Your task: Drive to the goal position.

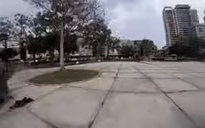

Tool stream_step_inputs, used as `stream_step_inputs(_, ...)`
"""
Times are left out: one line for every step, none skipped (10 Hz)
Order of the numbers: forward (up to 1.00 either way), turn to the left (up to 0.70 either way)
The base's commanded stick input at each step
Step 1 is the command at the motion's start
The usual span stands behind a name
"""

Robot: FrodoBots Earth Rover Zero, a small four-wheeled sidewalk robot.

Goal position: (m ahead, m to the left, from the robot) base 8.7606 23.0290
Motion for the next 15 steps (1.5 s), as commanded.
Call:
stream_step_inputs(0.85,0.00)
stream_step_inputs(0.85,0.00)
stream_step_inputs(0.85,0.00)
stream_step_inputs(0.85,0.00)
stream_step_inputs(0.85,0.00)
stream_step_inputs(0.85,0.00)
stream_step_inputs(0.85,0.00)
stream_step_inputs(0.85,0.00)
stream_step_inputs(0.85,0.00)
stream_step_inputs(0.85,0.00)
stream_step_inputs(0.85,0.00)
stream_step_inputs(0.85,0.00)
stream_step_inputs(0.85,0.00)
stream_step_inputs(0.85,0.00)
stream_step_inputs(0.85,0.00)
